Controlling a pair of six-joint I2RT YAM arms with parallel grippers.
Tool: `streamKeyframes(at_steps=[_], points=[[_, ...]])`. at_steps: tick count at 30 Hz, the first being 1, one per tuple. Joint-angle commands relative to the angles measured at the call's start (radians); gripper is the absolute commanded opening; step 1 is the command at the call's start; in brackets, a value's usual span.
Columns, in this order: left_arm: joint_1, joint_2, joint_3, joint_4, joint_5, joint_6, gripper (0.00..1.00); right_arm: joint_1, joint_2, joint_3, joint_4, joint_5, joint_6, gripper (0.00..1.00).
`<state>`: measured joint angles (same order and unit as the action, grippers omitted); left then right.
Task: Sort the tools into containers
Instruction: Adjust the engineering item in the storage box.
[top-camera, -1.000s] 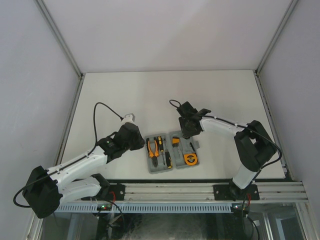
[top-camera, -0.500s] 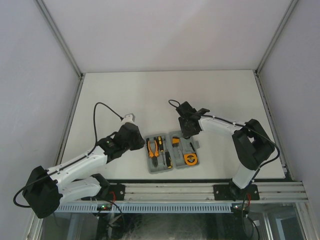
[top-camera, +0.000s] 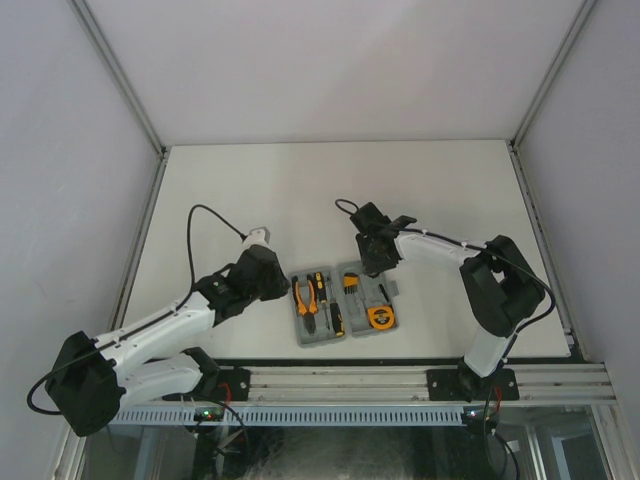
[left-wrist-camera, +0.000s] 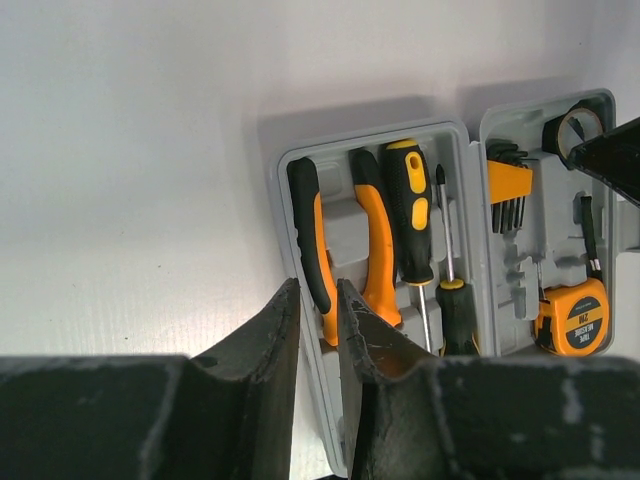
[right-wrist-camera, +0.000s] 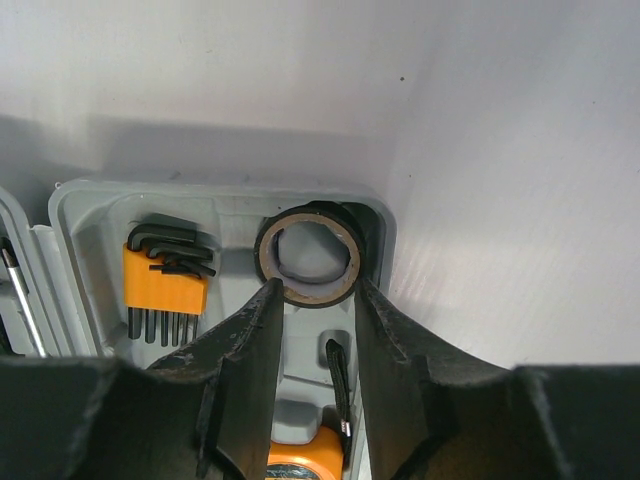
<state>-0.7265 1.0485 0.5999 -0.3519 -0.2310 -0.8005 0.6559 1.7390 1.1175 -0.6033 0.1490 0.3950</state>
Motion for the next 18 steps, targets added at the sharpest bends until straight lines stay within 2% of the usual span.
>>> streamKeyframes(at_steps=[1, 7, 14, 18], points=[[0.007, 0.007, 0.014, 0.028, 0.003, 0.020, 0.25, -0.002, 0.026, 0.021, 0.022, 0.017, -0.022, 0.34], [0.007, 0.008, 0.020, 0.027, 0.006, 0.022, 0.25, -0.002, -0.034, 0.021, 0.014, 0.022, -0.020, 0.34], [0.007, 0.018, 0.024, 0.033, 0.013, 0.024, 0.24, -0.041, -0.143, 0.021, 0.033, -0.058, -0.020, 0.34], [0.007, 0.027, 0.034, 0.046, 0.025, 0.031, 0.25, -0.065, -0.142, 0.021, 0.033, -0.064, -0.019, 0.29]])
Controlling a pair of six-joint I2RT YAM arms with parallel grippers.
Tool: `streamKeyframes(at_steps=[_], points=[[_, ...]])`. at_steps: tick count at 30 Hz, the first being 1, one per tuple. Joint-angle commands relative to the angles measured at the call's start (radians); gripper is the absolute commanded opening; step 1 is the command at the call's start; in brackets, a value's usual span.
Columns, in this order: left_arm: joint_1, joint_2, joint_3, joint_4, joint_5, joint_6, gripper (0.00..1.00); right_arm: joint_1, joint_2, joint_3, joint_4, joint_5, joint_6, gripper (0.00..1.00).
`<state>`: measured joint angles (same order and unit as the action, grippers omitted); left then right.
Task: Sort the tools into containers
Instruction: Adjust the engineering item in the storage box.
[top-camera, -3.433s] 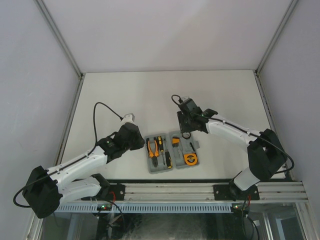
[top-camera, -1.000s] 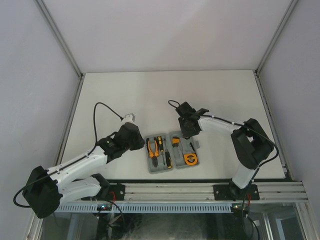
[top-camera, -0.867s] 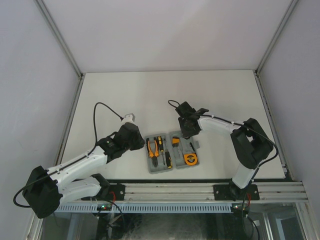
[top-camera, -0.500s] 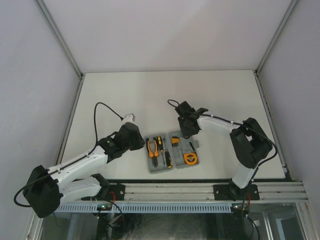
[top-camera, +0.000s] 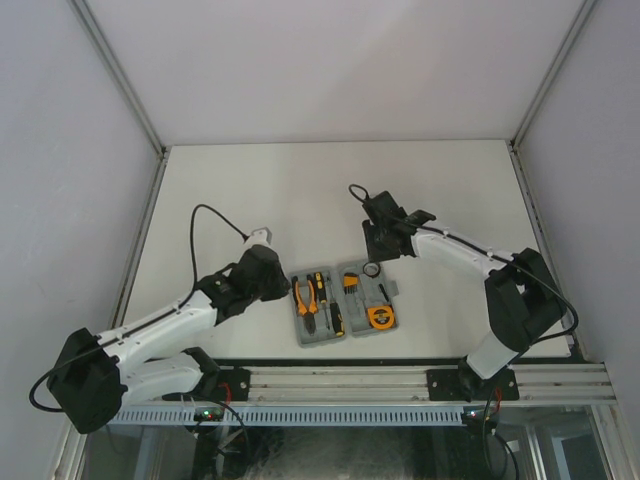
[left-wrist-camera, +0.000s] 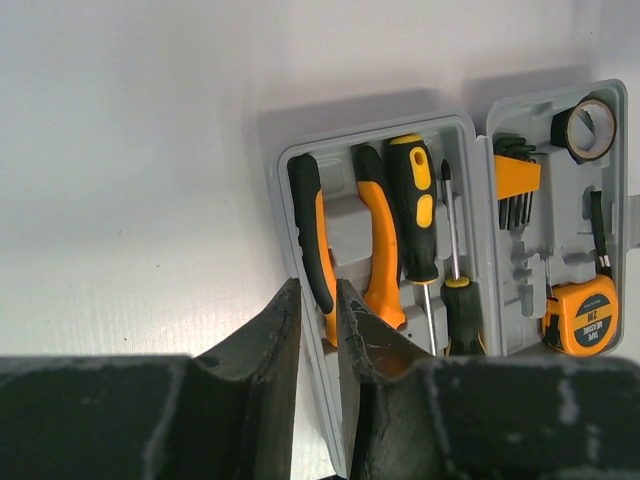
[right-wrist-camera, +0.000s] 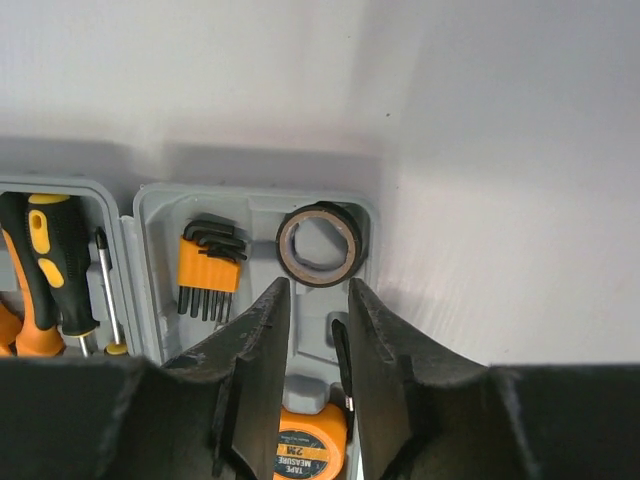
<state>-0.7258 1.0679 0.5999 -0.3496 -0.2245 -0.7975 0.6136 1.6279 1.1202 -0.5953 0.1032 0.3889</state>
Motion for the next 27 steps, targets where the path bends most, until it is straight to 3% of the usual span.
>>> streamKeyframes(at_steps=[1, 7, 19, 27], points=[[0.005, 0.013, 0.043, 0.050, 0.023, 0.031, 0.24, -0.027, -0.029, 0.018, 0.025, -0.019, -0.012, 0.28], [-0.007, 0.124, 0.150, 0.121, 0.084, 0.046, 0.22, -0.049, -0.026, 0.011, 0.048, -0.036, -0.004, 0.23], [-0.079, 0.557, 0.464, 0.256, 0.248, 0.041, 0.12, -0.111, -0.016, -0.069, 0.126, -0.138, 0.010, 0.16], [-0.098, 0.717, 0.560, 0.291, 0.306, 0.022, 0.13, -0.153, -0.033, -0.118, 0.171, -0.235, 0.019, 0.16]])
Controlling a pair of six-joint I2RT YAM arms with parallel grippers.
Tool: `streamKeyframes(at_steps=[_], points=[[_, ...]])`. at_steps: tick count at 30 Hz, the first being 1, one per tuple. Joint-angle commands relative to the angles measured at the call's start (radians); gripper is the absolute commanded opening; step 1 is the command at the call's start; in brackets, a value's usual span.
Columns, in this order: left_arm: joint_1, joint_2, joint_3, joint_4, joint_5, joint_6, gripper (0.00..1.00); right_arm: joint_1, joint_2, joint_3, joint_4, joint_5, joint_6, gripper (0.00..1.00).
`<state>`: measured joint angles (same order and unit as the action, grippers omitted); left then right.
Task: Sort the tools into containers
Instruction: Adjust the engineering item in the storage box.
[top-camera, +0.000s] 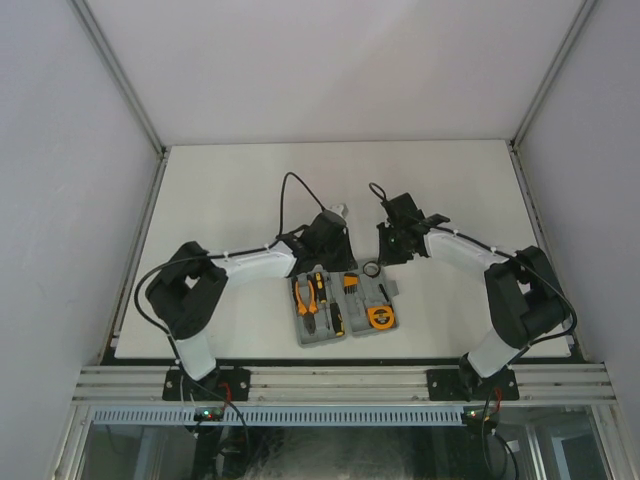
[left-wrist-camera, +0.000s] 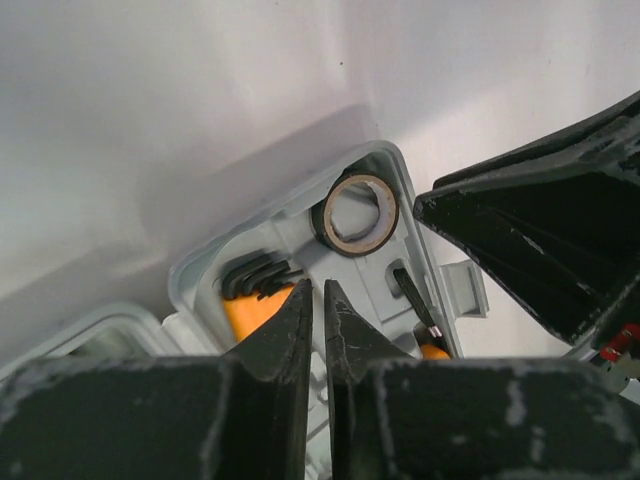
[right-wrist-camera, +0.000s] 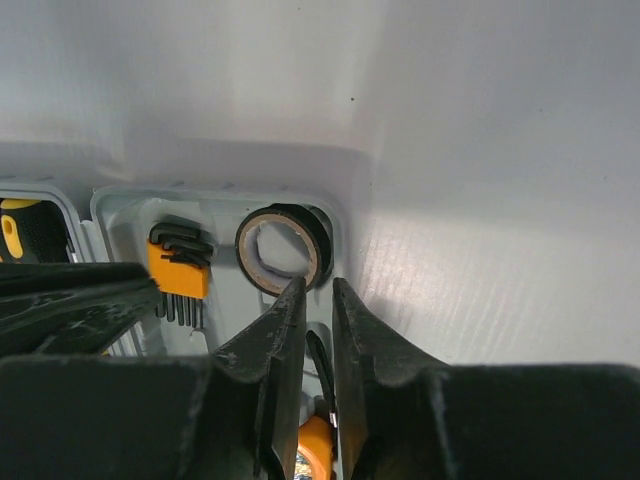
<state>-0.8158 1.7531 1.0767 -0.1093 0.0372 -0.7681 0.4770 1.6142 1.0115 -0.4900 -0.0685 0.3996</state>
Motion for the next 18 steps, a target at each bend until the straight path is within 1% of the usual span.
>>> streamKeyframes(at_steps=[1, 18], points=[[-0.008, 0.044, 0.089, 0.051, 0.045, -0.009, 0.13, -0.018, -0.018, -0.012, 0.069, -0.070, 0.010, 0.16], [-0.008, 0.150, 0.154, 0.030, 0.036, -0.005, 0.11, -0.027, 0.008, -0.018, 0.082, -0.090, 0.007, 0.13]])
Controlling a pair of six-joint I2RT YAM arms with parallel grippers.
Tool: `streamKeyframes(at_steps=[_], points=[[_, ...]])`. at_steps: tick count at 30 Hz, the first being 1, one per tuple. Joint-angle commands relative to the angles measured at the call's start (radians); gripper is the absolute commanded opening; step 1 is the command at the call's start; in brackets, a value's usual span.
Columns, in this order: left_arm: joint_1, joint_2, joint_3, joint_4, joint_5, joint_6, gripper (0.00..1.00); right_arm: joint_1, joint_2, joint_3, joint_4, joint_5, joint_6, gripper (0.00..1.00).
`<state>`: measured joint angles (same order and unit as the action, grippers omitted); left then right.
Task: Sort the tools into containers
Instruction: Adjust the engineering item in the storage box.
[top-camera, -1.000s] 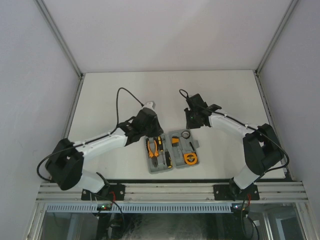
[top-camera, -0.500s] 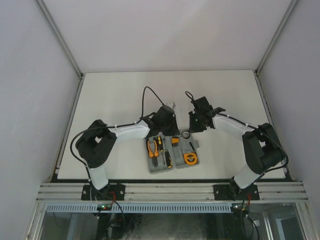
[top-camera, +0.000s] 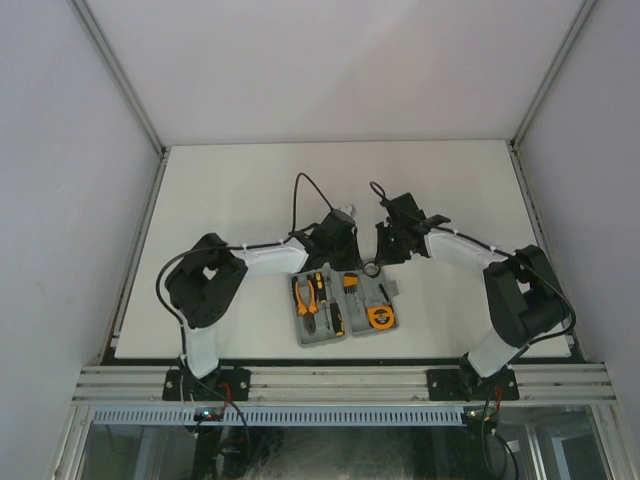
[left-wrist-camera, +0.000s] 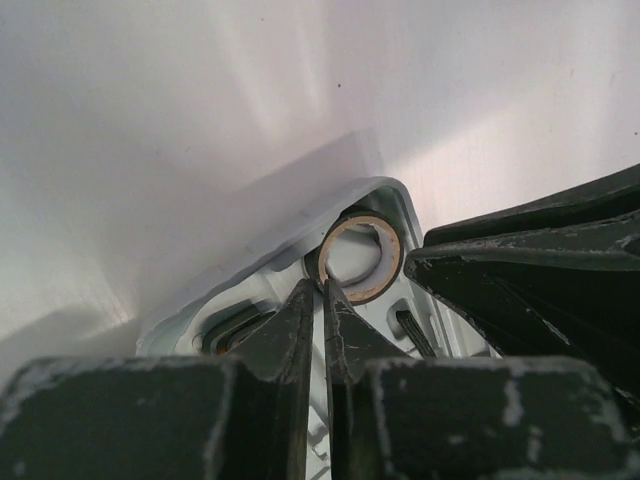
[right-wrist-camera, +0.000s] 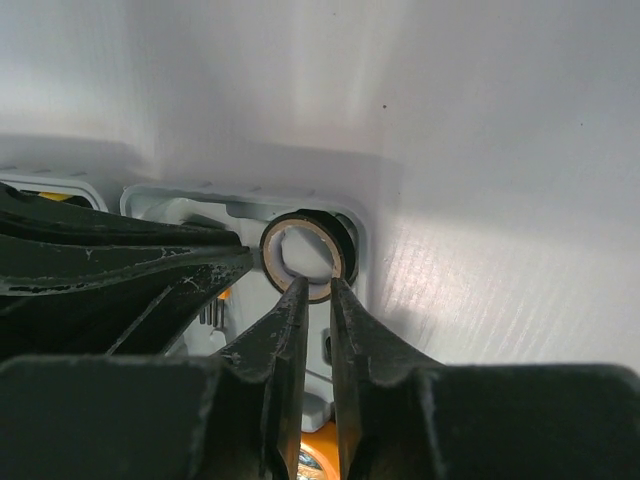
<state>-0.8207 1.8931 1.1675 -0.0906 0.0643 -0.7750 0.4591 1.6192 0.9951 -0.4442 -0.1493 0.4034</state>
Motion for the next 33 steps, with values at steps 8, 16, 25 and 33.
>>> streamKeyframes(at_steps=[8, 16, 25, 33], points=[[-0.003, 0.031, 0.072, 0.008, 0.014, 0.001, 0.11, -0.010, 0.021, -0.001, 0.045, -0.023, 0.005, 0.13], [-0.003, 0.056, 0.088, 0.009, 0.016, -0.001, 0.11, -0.011, 0.030, -0.001, 0.040, -0.010, 0.001, 0.12], [-0.003, 0.061, 0.080, 0.009, 0.019, 0.000, 0.10, -0.008, 0.043, -0.001, 0.017, 0.024, -0.010, 0.09], [-0.003, 0.063, 0.080, 0.009, 0.020, 0.002, 0.10, 0.004, 0.072, -0.001, 0.016, 0.029, -0.012, 0.07]])
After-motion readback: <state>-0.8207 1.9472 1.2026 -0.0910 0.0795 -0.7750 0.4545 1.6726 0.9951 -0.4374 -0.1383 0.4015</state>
